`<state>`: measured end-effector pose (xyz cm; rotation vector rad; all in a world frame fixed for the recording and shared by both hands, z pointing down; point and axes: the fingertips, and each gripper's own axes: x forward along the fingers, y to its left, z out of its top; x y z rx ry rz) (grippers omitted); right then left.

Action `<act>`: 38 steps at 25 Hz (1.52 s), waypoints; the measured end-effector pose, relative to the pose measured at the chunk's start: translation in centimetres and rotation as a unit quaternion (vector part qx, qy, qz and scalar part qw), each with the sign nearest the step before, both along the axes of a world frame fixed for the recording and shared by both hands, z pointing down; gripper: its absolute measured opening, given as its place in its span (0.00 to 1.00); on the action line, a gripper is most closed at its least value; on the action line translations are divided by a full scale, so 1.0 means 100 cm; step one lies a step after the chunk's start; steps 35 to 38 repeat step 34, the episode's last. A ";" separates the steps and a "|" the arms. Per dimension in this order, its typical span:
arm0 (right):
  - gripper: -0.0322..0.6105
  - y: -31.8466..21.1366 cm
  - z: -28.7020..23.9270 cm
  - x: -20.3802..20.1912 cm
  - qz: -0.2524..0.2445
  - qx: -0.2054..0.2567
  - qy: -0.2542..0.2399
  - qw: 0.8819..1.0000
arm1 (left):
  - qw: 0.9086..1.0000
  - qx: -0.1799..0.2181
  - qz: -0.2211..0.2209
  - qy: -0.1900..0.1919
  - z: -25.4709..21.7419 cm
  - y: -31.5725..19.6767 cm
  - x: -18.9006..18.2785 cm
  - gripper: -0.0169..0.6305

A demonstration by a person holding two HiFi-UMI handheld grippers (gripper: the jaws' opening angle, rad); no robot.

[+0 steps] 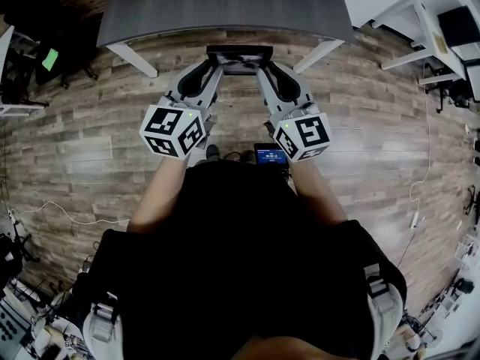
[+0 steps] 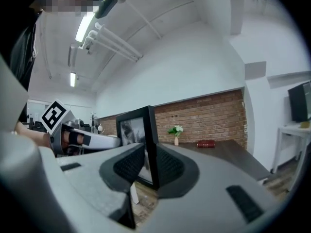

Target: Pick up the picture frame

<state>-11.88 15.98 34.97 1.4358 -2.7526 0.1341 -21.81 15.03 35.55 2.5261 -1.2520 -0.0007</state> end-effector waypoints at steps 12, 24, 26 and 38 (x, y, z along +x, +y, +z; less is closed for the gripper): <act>0.17 0.001 0.001 0.049 -0.002 0.002 -0.009 1.000 | 1.000 -0.005 0.008 -0.022 0.002 0.004 0.050 0.16; 0.17 0.004 0.006 0.073 -0.011 -0.006 -0.019 1.000 | 0.999 -0.008 0.008 -0.031 0.001 0.006 0.074 0.16; 0.17 0.003 0.007 0.078 -0.011 -0.007 -0.020 1.000 | 0.999 -0.008 0.007 -0.031 0.001 0.005 0.079 0.16; 0.17 0.001 0.010 0.097 -0.009 -0.010 -0.027 1.000 | 0.999 -0.013 0.007 -0.034 0.007 0.005 0.099 0.16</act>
